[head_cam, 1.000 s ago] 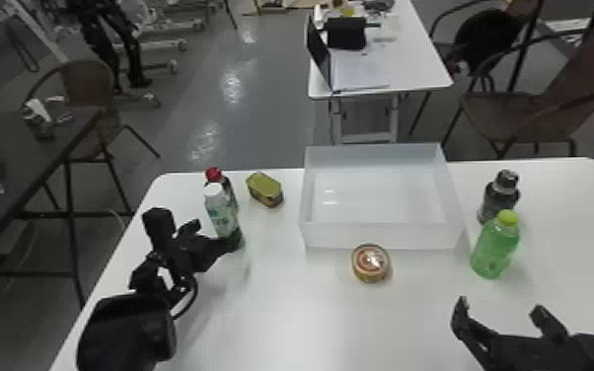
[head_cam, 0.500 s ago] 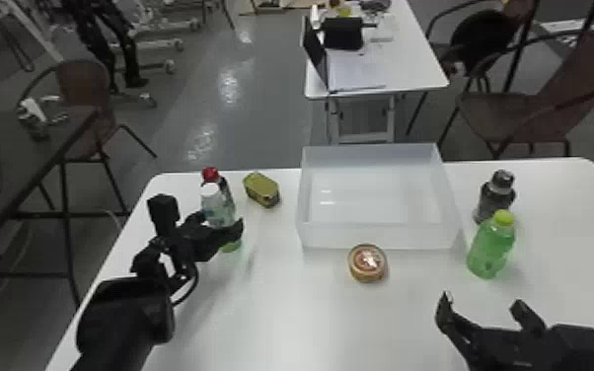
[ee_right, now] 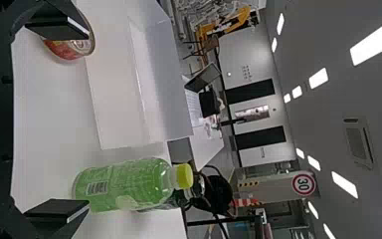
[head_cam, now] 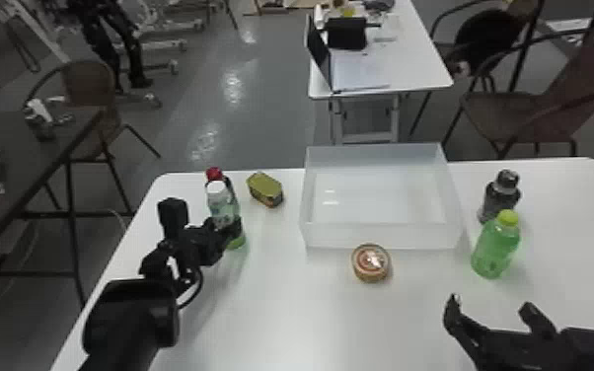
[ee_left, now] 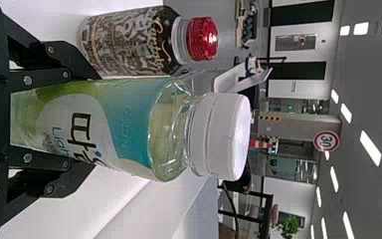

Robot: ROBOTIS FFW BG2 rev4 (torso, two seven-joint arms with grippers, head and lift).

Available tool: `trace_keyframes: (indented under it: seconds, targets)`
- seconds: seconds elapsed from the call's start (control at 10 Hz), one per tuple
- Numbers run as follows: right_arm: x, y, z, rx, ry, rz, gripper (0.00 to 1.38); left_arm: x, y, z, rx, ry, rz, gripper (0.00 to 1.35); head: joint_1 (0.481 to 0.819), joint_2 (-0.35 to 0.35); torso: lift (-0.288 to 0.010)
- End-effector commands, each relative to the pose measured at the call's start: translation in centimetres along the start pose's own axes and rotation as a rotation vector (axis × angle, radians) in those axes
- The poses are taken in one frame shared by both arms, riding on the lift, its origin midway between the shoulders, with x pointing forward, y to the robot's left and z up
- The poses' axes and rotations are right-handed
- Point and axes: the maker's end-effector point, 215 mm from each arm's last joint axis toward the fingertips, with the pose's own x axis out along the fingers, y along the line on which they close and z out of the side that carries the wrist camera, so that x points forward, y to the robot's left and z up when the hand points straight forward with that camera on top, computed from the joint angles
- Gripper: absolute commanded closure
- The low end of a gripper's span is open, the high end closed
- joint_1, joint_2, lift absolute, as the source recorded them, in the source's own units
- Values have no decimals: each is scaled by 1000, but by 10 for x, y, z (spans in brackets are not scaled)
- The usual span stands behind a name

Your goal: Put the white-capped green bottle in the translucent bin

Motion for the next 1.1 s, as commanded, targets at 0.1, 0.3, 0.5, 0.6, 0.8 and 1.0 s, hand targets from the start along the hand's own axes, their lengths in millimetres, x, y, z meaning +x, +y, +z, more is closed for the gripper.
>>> trace_keyframes:
  seconds: [0.1,0.3,0.5,0.6,0.8,1.0]
  targets:
    - [-4,-5,0,-1,1,-8,99,4,-9,8,19,-30,0,820,695,182,-54]
    - [-8,-7,0,0,1,-15,101,-3,-26,60,146,-78,30,822,695,170,-54]
    - [-10,-9,-2,0,7,-17,101,-16,-77,128,170,-190,29,822,695,155,-54]
    - [-11,-9,-2,-1,8,-17,101,-6,-123,155,185,-233,-47,822,695,144,-54]
    - [-8,-13,2,-17,2,-6,101,19,-228,189,251,-260,-251,820,695,46,-54]
    - [-2,-14,3,-24,-1,-4,101,38,-308,183,329,-230,-425,820,695,-52,-54]
